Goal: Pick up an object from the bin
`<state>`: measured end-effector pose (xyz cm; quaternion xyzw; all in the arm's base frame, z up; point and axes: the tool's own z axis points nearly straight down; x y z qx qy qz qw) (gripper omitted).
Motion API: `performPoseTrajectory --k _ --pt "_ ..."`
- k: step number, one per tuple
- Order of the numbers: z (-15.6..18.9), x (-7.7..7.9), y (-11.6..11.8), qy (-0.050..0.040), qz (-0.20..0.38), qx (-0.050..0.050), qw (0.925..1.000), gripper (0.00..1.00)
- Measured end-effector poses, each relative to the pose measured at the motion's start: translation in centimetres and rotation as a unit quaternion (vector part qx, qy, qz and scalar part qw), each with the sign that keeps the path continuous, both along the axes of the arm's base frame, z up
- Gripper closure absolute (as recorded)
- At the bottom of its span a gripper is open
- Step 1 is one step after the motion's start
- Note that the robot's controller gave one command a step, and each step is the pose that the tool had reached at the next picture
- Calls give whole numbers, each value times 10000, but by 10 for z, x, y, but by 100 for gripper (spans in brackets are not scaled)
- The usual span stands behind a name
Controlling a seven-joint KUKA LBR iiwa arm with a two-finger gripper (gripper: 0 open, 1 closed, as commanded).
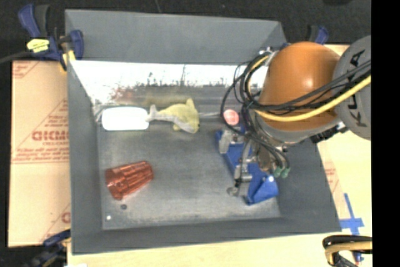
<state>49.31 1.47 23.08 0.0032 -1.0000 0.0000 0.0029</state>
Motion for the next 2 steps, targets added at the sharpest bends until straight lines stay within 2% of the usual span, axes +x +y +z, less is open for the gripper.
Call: performPoseTrajectory --k 1,2 --pt "4 2 0 -43 -3 2 10000 0" --pt "-52 32 8 -81 218 -3 9997 0"
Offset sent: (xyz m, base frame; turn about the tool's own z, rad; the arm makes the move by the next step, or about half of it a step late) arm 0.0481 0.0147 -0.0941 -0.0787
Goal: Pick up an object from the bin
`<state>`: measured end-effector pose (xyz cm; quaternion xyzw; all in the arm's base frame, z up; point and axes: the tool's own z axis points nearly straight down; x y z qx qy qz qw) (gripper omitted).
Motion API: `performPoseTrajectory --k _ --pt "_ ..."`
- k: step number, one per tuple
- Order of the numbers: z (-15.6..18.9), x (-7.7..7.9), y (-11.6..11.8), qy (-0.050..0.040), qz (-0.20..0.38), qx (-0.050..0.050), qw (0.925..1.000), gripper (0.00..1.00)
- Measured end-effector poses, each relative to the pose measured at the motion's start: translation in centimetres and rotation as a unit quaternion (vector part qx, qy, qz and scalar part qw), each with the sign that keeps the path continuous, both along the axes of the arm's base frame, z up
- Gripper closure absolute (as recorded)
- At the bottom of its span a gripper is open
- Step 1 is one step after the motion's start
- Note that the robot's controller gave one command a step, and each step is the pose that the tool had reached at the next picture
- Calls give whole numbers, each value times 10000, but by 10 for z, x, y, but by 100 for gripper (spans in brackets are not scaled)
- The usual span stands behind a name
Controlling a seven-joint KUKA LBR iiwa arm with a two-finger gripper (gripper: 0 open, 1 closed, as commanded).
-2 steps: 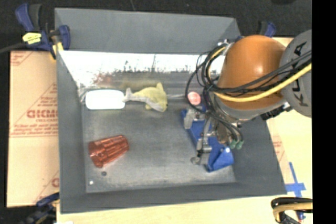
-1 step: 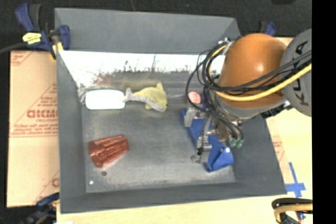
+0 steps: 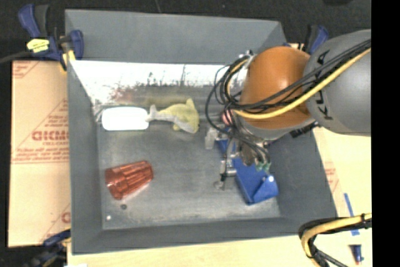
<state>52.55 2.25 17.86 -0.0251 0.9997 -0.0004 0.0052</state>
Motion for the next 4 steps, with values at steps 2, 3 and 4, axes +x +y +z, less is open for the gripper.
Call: performPoseTrajectory --k 2,3,4 --pt "19 46 95 29 -118 -2 9999 0" --pt "-38 53 116 -20 -161 17 9999 0" --pt "-88 15 152 -23 -993 20 9950 0"
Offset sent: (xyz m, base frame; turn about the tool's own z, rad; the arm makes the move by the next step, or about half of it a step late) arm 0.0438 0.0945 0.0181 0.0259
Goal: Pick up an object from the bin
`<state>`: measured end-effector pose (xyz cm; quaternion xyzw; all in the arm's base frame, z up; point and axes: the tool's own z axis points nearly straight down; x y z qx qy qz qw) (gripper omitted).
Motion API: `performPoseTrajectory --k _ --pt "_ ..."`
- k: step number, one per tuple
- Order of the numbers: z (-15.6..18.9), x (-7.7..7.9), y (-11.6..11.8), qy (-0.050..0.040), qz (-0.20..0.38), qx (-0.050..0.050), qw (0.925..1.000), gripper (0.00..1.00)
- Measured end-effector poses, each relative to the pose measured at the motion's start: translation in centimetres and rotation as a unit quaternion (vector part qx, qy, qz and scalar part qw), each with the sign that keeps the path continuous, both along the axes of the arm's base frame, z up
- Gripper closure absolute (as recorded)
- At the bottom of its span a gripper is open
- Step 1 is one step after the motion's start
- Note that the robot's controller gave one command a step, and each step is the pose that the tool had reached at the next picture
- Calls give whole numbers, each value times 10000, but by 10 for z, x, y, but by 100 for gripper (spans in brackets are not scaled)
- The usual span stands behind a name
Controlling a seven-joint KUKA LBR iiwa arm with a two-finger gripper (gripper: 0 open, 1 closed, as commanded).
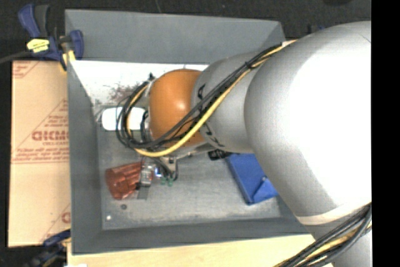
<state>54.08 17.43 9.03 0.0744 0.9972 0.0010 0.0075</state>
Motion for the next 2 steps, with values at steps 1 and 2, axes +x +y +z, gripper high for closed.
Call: performPoseTrajectory --k 1,2 --pt "-20 27 42 9 2074 -25 9782 100" --pt "-20 27 42 9 2071 -23 9783 100"
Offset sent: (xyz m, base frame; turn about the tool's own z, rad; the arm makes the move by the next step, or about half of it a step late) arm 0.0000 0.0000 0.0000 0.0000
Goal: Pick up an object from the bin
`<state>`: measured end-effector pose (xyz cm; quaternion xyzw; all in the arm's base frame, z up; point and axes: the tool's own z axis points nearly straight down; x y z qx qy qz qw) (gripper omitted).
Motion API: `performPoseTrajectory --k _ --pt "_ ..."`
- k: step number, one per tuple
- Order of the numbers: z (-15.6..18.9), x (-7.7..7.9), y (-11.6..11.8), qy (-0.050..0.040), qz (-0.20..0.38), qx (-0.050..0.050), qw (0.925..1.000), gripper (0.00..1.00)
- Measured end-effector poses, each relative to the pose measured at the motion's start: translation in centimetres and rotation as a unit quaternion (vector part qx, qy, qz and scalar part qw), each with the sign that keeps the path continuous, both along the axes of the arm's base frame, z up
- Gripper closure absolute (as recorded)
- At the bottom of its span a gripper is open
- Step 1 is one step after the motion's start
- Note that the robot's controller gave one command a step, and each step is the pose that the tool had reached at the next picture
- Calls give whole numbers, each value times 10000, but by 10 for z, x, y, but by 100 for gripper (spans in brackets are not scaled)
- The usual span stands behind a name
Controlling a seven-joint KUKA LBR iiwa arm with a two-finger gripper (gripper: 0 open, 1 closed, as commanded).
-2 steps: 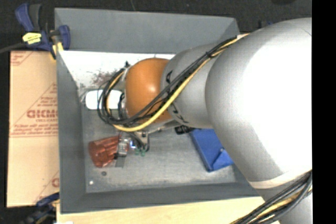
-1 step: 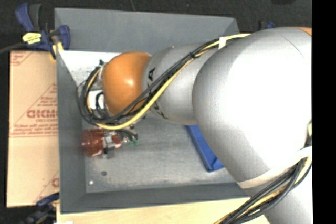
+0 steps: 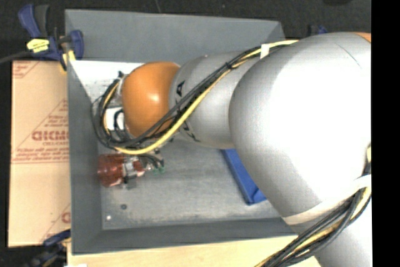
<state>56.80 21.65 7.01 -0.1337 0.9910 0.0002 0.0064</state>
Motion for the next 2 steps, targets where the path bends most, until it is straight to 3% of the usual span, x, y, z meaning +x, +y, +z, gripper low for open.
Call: performPoseTrajectory --k 1,2 --pt "73 4 1 9 61 -10 10000 100" --pt "143 -3 -29 20 -252 -7 9997 100"
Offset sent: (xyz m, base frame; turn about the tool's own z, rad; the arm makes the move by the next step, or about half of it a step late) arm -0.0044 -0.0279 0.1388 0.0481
